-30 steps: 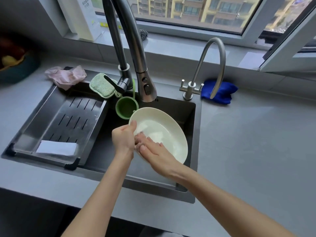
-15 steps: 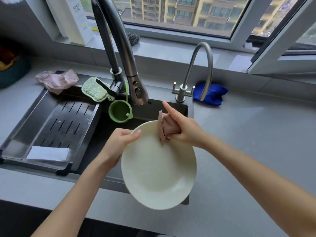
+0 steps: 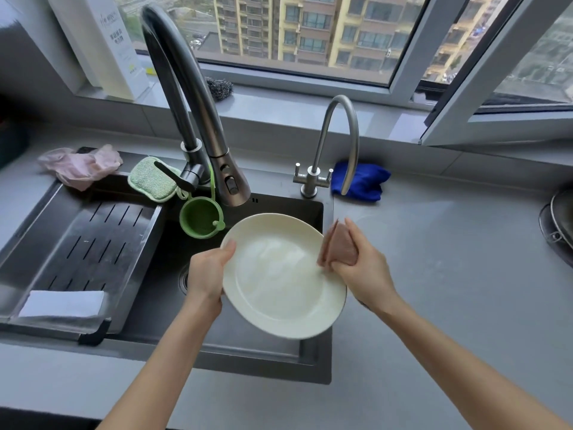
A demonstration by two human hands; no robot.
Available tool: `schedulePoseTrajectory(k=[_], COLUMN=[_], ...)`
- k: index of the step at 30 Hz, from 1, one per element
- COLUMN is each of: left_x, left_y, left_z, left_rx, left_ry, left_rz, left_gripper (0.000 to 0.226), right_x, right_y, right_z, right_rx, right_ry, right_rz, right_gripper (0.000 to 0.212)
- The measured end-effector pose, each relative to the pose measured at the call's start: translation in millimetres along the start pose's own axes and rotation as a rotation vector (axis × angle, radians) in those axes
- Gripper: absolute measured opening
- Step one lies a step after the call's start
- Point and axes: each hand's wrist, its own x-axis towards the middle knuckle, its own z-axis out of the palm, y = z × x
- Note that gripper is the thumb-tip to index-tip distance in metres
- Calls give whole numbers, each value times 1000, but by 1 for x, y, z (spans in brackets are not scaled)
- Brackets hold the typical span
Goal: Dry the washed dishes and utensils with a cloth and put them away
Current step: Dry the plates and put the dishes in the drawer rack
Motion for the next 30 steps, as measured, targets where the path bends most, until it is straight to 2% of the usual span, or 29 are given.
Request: schedulePoseTrajectory(k=[1, 2, 3, 5, 6, 9, 10, 13, 16, 19, 24, 26, 28, 30], left_x=[-2, -4, -7, -11, -10, -11, -11, -17, -21, -22, -15, -11, -10, -9], left_y=[0, 1, 3, 6, 6, 8, 8, 14, 17, 16, 16, 16, 13, 9], left_z=[3, 7, 11, 19, 21, 23, 24, 32, 39, 42, 36, 37, 42, 46], left_rx=[2, -2, -5, -11, -19, -40, -49, -56, -45, -55, -128, -136, -117, -139], left_ry=[-9, -24, -43, -81, -96, -121, -129, -214, -263, -230, -145, -114, -109, -128], left_rz=[6, 20, 38, 62, 65, 67, 67, 95, 116, 105, 112, 134, 143, 82], left_gripper=[25, 25, 25, 35, 39, 33, 31, 31, 33, 32, 41, 33, 28, 32], right_x=[-4, -9, -16, -35, -44, -51, -50, -42, -33, -8, 19, -1, -28, -44], right_y=[-7, -15, -22, -35, -36, -24, -20, -8, -5, -12, 4, 10, -2, -25], right_z=[-4, -5, -4, 0, 1, -2, -1, 18, 37, 37, 9, 13, 27, 42], right_rx=[-83, -123, -159, -237, -324, -434, -431, -434, -550, -685, -891, -810, -624, -441], right_ry=[147, 219, 158, -192, -297, -57, -55, -309, -297, -223, -151, -221, -368, -432], right_rz=[-112, -230, -326, -420, -437, -557, -590, -717, -841, -816, -558, -491, -409, -415], right_gripper=[78, 75, 73, 63, 54, 46, 47, 47, 49, 51, 56, 63, 60, 54])
